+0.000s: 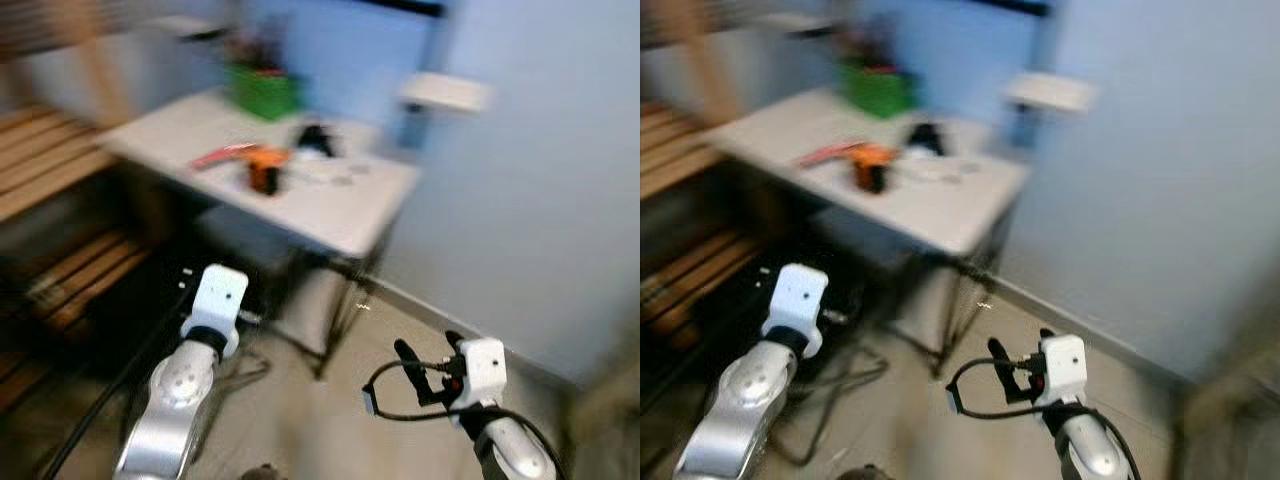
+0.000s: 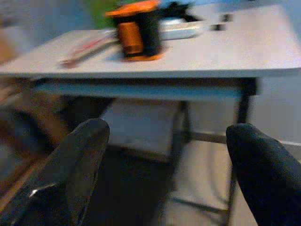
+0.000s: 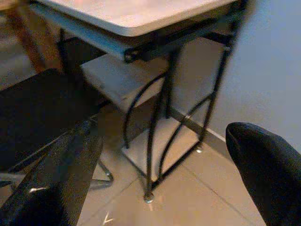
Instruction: Clean up the room
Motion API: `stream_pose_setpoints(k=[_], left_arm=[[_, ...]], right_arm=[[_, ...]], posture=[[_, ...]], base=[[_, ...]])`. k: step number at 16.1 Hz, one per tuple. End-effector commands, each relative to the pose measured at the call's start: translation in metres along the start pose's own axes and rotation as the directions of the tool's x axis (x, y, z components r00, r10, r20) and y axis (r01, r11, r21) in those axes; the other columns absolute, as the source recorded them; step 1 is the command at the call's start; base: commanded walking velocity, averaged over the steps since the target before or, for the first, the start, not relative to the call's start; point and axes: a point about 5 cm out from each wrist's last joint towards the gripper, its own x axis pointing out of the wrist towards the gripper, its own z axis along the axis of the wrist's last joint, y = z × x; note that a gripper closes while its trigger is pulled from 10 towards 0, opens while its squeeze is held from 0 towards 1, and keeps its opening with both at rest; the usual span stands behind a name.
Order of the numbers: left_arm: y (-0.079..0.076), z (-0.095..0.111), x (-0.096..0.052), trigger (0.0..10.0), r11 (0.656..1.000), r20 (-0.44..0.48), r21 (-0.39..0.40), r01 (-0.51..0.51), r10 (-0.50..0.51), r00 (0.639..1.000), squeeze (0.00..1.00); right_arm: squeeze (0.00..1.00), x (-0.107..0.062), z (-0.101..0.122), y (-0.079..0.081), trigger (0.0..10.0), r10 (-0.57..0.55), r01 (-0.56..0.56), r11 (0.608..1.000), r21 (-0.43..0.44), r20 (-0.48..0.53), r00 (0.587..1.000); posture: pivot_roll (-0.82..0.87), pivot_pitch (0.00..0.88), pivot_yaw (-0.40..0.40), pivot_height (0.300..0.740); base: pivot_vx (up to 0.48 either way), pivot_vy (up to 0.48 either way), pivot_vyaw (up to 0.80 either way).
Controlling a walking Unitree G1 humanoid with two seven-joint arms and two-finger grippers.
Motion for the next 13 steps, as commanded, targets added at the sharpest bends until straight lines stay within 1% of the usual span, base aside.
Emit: stream_pose_setpoints(k=[1, 2, 3, 13], left_arm=[[0.0090, -0.0026, -0.0041, 10.0, 0.997, -0.036, -0.023, -0.070, 0.069, 0.997, 0.00], [0.0114, -0.0049, -0.0049, 10.0, 0.994, -0.048, -0.052, -0.101, 0.099, 0.994, 0.00], [0.0050, -0.0053, -0.0078, 10.0, 0.991, -0.046, -0.078, -0.109, 0.105, 0.993, 0.00], [0.0050, -0.0053, -0.0078, 10.0, 0.991, -0.046, -0.078, -0.109, 0.105, 0.993, 0.00]], right_arm=[[0.00, 0.0017, 0.0001, -0.0054, 10.0, -0.028, 0.028, 1.000, 0.011, -0.010, 1.000], [0.00, 0.0032, 0.0020, -0.0062, 10.0, -0.032, 0.032, 0.999, 0.014, -0.001, 0.999], [0.00, -0.0024, 0.0062, -0.0108, 10.0, -0.025, 0.026, 0.999, -0.022, 0.019, 1.000], [0.00, -0.0024, 0.0062, -0.0108, 10.0, -0.025, 0.026, 0.999, -0.022, 0.019, 1.000]], posture=[[0.19, 0.000, -0.030, 0.740], [0.19, 0.000, -0.041, 0.740], [0.19, 0.000, -0.058, 0.740], [0.19, 0.000, -0.058, 0.740]], base=[[0.000, 0.000, 0.00], [0.000, 0.000, 0.00], [0.000, 0.000, 0.00], [0.000, 0.000, 0.00]])
